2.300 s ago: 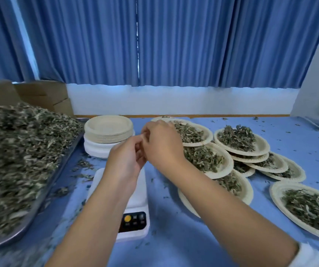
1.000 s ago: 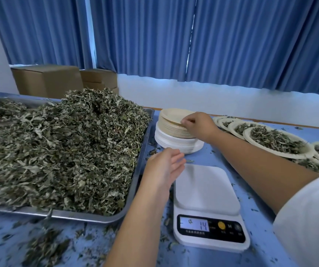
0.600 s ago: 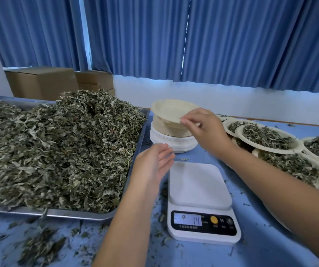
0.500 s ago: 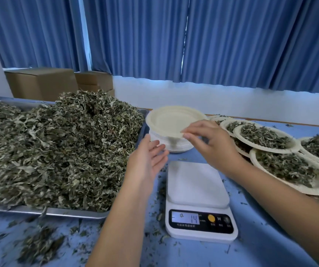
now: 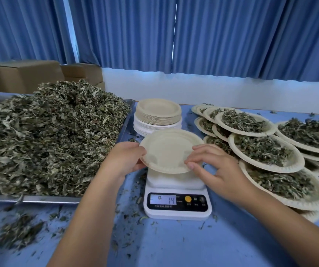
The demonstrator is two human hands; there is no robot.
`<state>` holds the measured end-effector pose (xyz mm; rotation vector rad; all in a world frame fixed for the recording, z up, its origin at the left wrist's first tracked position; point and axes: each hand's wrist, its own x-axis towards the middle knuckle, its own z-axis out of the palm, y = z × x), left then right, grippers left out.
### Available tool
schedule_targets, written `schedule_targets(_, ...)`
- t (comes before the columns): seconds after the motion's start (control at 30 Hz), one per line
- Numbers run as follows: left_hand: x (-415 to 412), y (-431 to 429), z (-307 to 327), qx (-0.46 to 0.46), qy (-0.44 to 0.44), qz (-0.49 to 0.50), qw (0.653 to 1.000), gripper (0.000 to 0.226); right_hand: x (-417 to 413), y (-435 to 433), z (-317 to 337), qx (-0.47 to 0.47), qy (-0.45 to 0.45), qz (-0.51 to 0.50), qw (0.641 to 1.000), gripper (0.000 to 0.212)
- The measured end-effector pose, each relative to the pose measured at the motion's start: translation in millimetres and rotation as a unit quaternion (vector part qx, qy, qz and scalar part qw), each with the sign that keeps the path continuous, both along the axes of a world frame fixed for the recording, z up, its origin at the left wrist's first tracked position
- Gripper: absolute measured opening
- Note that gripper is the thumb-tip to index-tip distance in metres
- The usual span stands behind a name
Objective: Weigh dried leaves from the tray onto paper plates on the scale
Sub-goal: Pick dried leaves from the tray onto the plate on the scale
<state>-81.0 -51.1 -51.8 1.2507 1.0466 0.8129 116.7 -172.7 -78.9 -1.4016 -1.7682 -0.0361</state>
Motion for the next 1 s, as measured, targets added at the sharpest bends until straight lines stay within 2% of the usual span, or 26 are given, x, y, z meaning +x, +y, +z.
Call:
schedule_targets(0.2, -2, 2, -2, 0.025, 0.098, -0.023, 0.995, 0.013, 4, -4, -5, -0.031, 0.003, -0.004, 1.0, 0.021)
schedule_targets(0.4, -2, 4, -8, 0.068, 0.171, -0.028, 0.982, 0.017, 7, -3, -8, -0.046, -0.015, -0.003, 0.999, 0.023)
schedule_targets(0.63, 1, 4, -11, 0.08, 0.15, -0.04, 0.985, 0.018, 10, -2, -12, -0.05, -0.004, -0.016, 0.999, 0.021)
schedule_targets(0.8, -1, 8, -14, 0.107, 0.179, -0.023, 0.978, 0.011, 9, -3, -11, -0.034, 0.002, -0.026, 0.999, 0.02)
schedule_targets(1.0, -1, 12, -14, 0.12, 0.116, 0.027, 0.986, 0.007, 9, -3, -9, 0.009, 0.003, -0.032, 0.999, 0.024)
